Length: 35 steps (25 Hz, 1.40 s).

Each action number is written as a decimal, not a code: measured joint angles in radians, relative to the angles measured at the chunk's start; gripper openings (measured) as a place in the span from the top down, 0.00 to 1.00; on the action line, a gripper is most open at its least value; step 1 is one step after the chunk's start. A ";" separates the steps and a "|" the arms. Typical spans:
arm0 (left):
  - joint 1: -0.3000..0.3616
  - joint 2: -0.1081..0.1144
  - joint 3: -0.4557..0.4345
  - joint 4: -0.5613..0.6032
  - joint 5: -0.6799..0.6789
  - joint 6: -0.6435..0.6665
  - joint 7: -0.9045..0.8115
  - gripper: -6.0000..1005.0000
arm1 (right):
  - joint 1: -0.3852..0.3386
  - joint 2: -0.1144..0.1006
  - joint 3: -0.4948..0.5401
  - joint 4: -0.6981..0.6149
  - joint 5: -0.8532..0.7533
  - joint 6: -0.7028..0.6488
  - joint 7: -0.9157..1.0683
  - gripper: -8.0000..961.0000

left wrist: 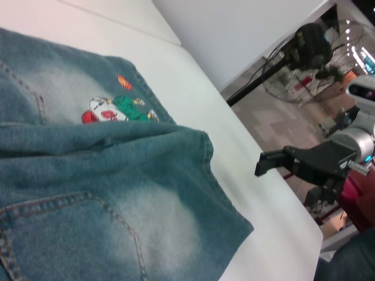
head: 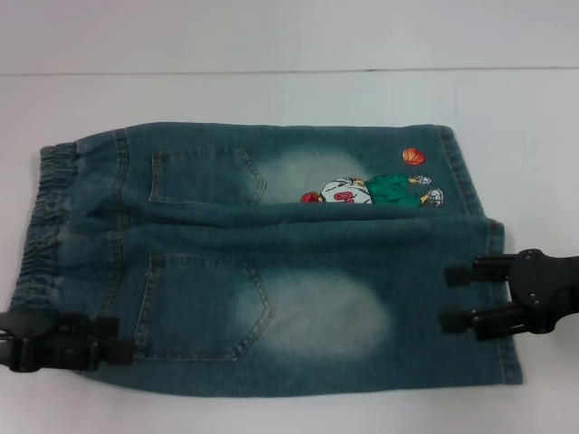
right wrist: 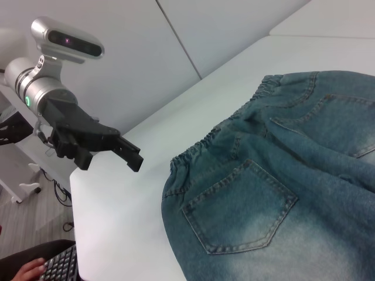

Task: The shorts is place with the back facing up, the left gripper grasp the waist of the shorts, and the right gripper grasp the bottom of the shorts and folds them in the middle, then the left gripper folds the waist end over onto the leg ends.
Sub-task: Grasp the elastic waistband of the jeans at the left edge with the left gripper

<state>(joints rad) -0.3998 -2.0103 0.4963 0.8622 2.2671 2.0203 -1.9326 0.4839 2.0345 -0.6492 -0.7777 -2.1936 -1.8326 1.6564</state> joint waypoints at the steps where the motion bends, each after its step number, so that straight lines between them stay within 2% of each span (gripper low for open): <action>1: -0.004 0.000 0.001 0.000 0.013 0.000 -0.001 0.10 | 0.000 0.000 0.000 0.000 0.000 0.000 0.000 0.02; 11: -0.011 0.004 -0.003 0.005 0.034 -0.004 -0.026 0.10 | 0.002 -0.001 0.000 0.001 0.000 0.001 0.001 0.02; 17: -0.061 0.041 -0.022 0.064 0.156 -0.033 -0.234 0.10 | 0.008 -0.001 0.000 0.002 0.000 0.004 -0.004 0.02; 21: -0.123 0.071 -0.022 0.091 0.225 -0.066 -0.382 0.10 | 0.014 0.000 -0.002 0.002 0.000 0.014 -0.007 0.02; 25: -0.185 0.091 -0.013 0.073 0.340 -0.144 -0.490 0.10 | 0.019 0.002 -0.016 0.002 0.000 0.026 -0.007 0.02; 30: -0.239 0.106 -0.010 0.020 0.463 -0.230 -0.570 0.10 | 0.021 0.008 -0.040 0.002 0.000 0.043 -0.007 0.02; 35: -0.250 0.105 0.002 0.011 0.521 -0.279 -0.608 0.10 | 0.023 0.011 -0.052 0.011 0.000 0.059 -0.011 0.02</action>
<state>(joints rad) -0.6503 -1.9056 0.4987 0.8733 2.7878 1.7418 -2.5402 0.5066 2.0456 -0.7013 -0.7668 -2.1935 -1.7734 1.6454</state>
